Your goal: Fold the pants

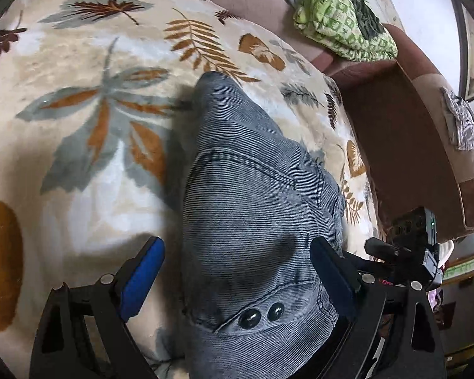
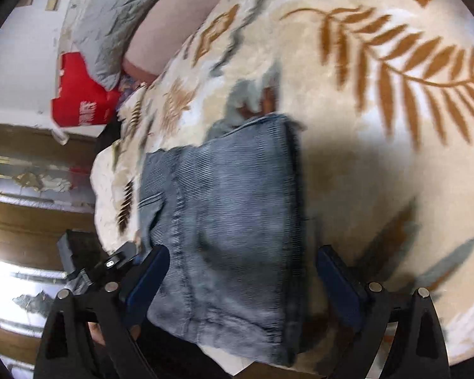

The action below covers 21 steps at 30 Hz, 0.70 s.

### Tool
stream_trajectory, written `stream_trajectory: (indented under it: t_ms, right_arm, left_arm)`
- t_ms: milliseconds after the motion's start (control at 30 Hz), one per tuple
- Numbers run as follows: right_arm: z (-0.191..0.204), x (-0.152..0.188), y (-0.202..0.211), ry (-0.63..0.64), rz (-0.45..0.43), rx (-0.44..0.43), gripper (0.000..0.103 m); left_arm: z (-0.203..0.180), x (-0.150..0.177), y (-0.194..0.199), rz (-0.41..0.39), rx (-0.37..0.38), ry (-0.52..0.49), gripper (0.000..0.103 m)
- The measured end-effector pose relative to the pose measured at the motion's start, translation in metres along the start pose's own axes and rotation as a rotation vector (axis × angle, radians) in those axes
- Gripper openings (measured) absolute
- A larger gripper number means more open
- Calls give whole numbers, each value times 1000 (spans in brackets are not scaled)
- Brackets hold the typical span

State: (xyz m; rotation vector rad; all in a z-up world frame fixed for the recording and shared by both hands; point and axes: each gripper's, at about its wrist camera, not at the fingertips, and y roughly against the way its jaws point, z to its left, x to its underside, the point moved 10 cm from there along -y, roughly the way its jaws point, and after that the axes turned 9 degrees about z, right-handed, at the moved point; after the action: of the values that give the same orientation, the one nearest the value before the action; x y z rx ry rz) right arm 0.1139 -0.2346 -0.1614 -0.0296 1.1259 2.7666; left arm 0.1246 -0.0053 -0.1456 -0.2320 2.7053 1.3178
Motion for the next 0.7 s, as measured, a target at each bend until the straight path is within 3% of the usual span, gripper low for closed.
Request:
stream_trajectory:
  t_ms: [100,233,300,333,367,400,467,533,600,700]
  right_arm:
    - [-6,-4,-9,12,13,81,96]
    - [-1,-8,-11,-13,10,18,94]
    - [7,-5,-12,7,15,-9,86]
    - [8,-5,-12,14,7,-6,85]
    - [5,-7,-13,13,0,1,80]
    - [-3,-8,-16,-9,-1,9,67]
    - [-17,-9,-16,-64,-7,-7,59]
    - [-18,-8,-16,-65,-19,-18,59]
    - [-14,-9,-19,-56,-12,-42,70]
    - [-11,-9,-19,-47,-4,-22,71]
  left_arm:
    - [0,-1,-6,6,1,-1,93]
    - [3,-3,-5,-1,5,4,92]
    - [3,-3,-5,1,-23,-14,78]
    - [5,-2,-5,6,-37,-24,61]
    - [8,-2,-6,8,-66,-24,55]
    - [9,-2,-6,4,-81,-21,54]
    - [9,-2,-6,-7,-95,-27,54]
    - [9,-1,-7,-17,-117,-35,55]
    - [9,-2,-8,-23,-135,-43,56]
    - [6,-3,-9,-35,-155,-49,58]
